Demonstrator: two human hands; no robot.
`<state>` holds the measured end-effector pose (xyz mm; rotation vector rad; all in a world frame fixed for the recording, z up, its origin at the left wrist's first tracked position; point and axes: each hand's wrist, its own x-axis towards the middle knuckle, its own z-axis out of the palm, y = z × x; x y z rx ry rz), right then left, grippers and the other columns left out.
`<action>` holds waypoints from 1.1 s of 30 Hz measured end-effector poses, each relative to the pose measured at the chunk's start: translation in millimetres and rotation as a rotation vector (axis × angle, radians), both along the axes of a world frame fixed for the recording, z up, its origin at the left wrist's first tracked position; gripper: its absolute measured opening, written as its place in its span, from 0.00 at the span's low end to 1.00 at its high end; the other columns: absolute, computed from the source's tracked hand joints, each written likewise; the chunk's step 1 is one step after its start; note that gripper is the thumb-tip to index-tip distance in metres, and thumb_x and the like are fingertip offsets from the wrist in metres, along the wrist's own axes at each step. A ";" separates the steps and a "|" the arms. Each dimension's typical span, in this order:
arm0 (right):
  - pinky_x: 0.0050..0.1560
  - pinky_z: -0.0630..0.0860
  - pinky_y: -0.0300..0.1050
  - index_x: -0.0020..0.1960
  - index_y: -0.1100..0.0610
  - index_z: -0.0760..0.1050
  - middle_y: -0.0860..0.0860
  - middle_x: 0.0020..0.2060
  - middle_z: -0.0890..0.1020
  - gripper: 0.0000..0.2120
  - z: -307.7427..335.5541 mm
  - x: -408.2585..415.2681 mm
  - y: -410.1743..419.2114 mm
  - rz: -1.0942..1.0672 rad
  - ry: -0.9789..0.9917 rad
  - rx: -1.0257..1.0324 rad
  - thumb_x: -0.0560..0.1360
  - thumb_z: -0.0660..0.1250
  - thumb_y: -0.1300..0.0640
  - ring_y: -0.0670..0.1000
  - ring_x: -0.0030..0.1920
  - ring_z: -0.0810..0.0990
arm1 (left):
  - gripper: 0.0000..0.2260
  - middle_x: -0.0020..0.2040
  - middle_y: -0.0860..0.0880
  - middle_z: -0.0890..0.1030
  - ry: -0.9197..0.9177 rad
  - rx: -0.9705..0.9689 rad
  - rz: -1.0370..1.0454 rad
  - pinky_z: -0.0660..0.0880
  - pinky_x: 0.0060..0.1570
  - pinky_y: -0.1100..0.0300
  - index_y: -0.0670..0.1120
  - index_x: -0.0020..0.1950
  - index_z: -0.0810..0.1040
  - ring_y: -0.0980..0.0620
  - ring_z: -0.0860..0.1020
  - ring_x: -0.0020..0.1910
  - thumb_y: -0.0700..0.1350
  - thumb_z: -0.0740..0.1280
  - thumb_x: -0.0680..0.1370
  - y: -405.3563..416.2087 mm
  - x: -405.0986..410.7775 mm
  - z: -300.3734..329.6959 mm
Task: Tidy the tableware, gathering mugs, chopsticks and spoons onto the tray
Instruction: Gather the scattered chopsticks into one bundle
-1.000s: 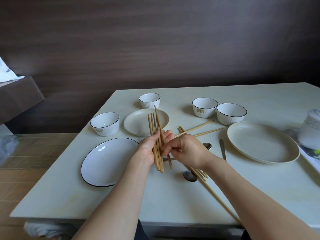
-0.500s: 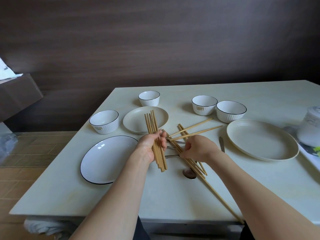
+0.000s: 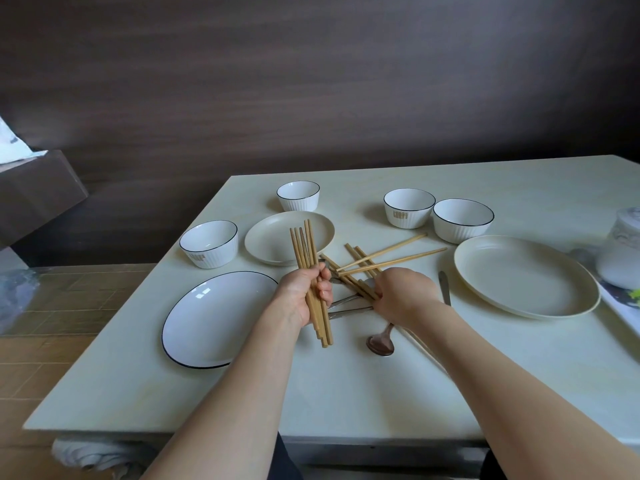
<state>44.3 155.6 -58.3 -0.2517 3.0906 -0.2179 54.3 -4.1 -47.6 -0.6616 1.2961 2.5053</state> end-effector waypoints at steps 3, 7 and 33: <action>0.27 0.60 0.38 0.34 0.55 0.68 0.49 0.30 0.70 0.06 0.0 -1.3 0.0 -0.008 0.025 0.011 0.69 0.61 0.63 0.55 0.36 0.72 | 0.11 0.32 0.49 0.71 -0.002 -0.005 0.003 0.62 0.20 0.72 0.44 0.39 0.71 0.57 0.66 0.16 0.40 0.57 0.82 -0.1 0.4 0.1; 0.29 0.62 0.39 0.41 0.55 0.77 0.50 0.33 0.74 0.06 6.3 0.1 -2.3 -0.023 0.095 -0.073 0.73 0.61 0.57 0.56 0.39 0.74 | 0.11 0.33 0.49 0.71 -0.003 -0.001 -0.006 0.62 0.20 0.72 0.44 0.40 0.71 0.57 0.66 0.16 0.40 0.57 0.82 0.1 0.4 0.7; 0.40 0.78 0.47 0.54 0.53 0.78 0.47 0.38 0.83 0.11 35.8 22.5 -16.0 0.268 0.540 -0.830 0.75 0.60 0.56 0.48 0.40 0.81 | 0.06 0.31 0.42 0.82 0.030 0.083 -0.051 0.80 0.27 0.58 0.39 0.47 0.74 0.47 0.81 0.25 0.36 0.59 0.81 1.5 1.8 2.4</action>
